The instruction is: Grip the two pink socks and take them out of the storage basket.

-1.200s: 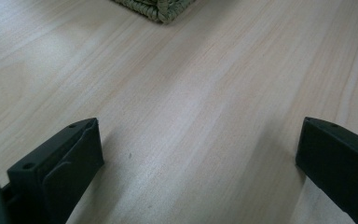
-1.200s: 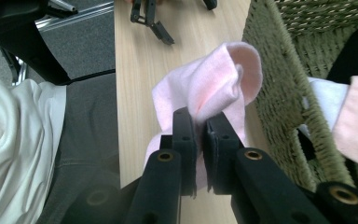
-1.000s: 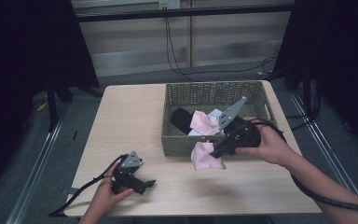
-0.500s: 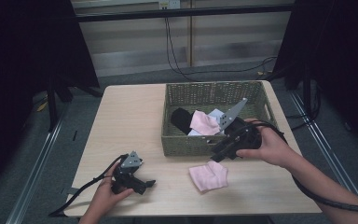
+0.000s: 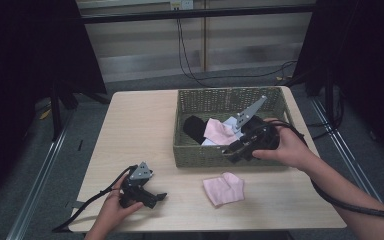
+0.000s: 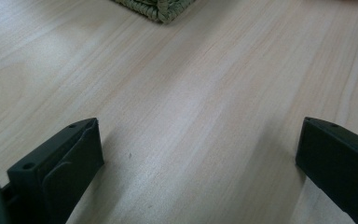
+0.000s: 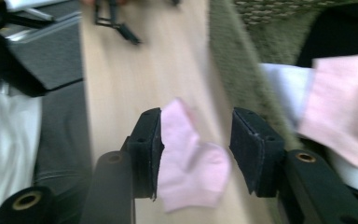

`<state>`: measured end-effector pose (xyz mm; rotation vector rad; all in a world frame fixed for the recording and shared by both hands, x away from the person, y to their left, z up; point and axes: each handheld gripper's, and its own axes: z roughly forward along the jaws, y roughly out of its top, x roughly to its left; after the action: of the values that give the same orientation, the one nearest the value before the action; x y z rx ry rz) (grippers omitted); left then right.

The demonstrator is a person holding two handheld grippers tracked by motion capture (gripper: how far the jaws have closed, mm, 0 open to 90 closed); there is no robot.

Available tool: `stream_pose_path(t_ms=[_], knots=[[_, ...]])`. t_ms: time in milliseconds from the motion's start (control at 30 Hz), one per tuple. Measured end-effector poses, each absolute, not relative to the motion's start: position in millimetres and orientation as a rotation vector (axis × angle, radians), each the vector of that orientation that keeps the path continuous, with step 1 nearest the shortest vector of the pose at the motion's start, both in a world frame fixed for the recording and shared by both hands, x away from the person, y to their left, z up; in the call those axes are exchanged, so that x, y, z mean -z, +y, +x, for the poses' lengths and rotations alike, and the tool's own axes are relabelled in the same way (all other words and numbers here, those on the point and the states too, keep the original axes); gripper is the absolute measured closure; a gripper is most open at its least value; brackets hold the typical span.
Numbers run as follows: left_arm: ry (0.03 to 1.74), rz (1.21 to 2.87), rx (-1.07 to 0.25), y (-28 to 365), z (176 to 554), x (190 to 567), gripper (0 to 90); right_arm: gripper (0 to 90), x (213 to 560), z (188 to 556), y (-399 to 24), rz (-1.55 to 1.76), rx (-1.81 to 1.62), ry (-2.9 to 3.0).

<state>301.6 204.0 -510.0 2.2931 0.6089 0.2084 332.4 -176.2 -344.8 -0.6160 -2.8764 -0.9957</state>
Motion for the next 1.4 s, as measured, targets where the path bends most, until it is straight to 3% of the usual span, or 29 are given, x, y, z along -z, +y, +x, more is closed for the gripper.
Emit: stream_pose_path(t_ms=[267, 700, 1167, 1400], knots=[[0.609, 2.295, -0.208, 204.1, 301.6, 509.8, 0.0, 51.8, 349.0, 370.4, -187.7, -0.793, 0.989, -2.888], [0.606, 2.291, -0.208, 203.9, 301.7, 510.0, 0.0, 52.2, 389.0, 425.6, -176.0, -0.982, 0.891, -2.899], [0.603, 2.292, -0.208, 204.0, 301.7, 510.0, 0.0, 58.8, 426.9, 460.7, -163.8, -1.150, 0.800, -2.874], [0.603, 2.292, -0.208, 204.0, 301.7, 510.0, 0.0, 67.7, 437.5, 469.1, -156.4, -1.168, 0.758, -2.860]])
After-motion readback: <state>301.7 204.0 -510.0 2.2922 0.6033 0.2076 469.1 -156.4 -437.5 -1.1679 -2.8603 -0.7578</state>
